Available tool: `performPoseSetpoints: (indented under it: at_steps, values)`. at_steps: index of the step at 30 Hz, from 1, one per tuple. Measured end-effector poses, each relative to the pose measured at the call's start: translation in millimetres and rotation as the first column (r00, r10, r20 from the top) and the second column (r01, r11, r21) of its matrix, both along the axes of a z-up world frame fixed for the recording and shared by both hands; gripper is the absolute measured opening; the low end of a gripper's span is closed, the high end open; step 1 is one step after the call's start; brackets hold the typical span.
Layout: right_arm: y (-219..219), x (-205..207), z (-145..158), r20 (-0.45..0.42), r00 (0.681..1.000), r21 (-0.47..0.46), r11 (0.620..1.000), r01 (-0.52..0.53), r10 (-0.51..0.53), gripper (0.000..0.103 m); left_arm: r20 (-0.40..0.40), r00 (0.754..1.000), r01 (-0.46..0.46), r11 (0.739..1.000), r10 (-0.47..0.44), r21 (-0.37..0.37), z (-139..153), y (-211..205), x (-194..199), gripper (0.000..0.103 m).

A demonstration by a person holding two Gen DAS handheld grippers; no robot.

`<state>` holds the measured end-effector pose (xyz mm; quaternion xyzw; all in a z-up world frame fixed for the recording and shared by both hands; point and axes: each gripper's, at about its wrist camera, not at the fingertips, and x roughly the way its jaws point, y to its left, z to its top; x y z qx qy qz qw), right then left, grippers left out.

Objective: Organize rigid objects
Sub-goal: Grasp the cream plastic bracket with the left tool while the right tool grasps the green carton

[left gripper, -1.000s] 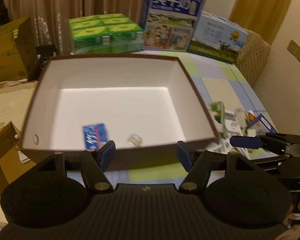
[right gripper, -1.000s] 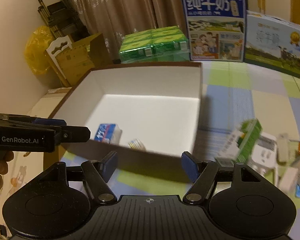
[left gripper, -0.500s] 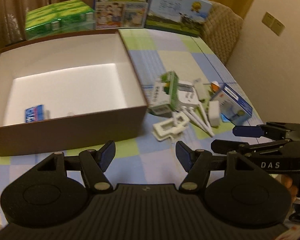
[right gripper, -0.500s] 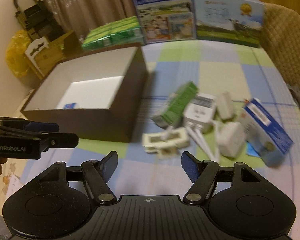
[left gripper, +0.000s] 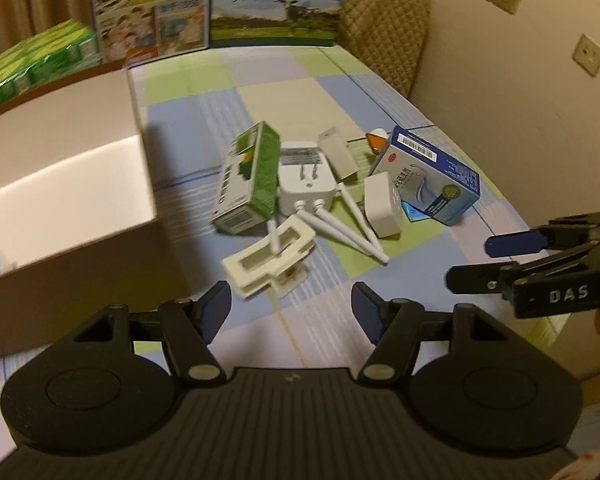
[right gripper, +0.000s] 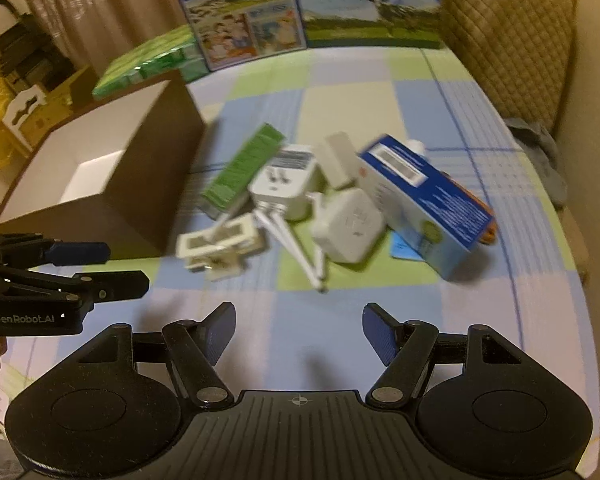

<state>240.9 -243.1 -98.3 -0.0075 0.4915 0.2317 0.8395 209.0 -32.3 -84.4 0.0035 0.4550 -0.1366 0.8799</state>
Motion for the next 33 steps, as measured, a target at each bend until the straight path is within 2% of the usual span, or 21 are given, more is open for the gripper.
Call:
performPoseSetpoints:
  at_steps: [11, 16, 21, 25, 28, 31, 33]
  values:
    - [-39.6, 12.3, -23.0, -0.060, 0.994, -0.032, 0.995, 0.094, -0.095, 0.067, 0.056, 0.992, 0.107, 0.990, -0.113, 0.095, -33.0, -26.2, 38.6, 0.064]
    - [-51.1, 15.3, -28.7, -0.079, 0.988, -0.043, 0.990, 0.133, -0.136, 0.067, 0.023, 0.990, 0.136, 0.979, -0.141, 0.151, -49.4, -32.8, 55.3, 0.065]
    - [-60.2, 17.1, -31.9, -0.097, 0.980, -0.048, 0.984, 0.171, -0.175, 0.067, 0.001, 0.991, 0.134, 0.976, -0.136, 0.171, -61.9, -30.6, 66.7, 0.065]
    - [-62.9, 19.0, -35.0, -0.112, 0.975, -0.051, 0.981, 0.189, -0.193, 0.067, -0.044, 0.986, 0.163, 0.975, -0.158, 0.149, -67.0, -31.5, 67.1, 0.060]
    - [-62.0, 20.7, -36.1, -0.118, 0.973, -0.049, 0.980, 0.192, -0.196, 0.067, -0.117, 0.977, 0.192, 0.976, -0.180, 0.105, -72.3, -32.6, 59.3, 0.042]
    - [-59.2, 22.7, -37.2, -0.121, 0.974, -0.048, 0.981, 0.189, -0.193, 0.067, -0.128, 0.975, 0.196, 0.975, -0.183, 0.104, -73.3, -34.1, 45.2, 0.040]
    - [-57.5, 24.4, -38.1, -0.120, 0.975, -0.047, 0.982, 0.185, -0.189, 0.067, -0.134, 0.979, 0.168, 0.983, -0.156, 0.079, -70.4, -31.1, 42.4, 0.041]
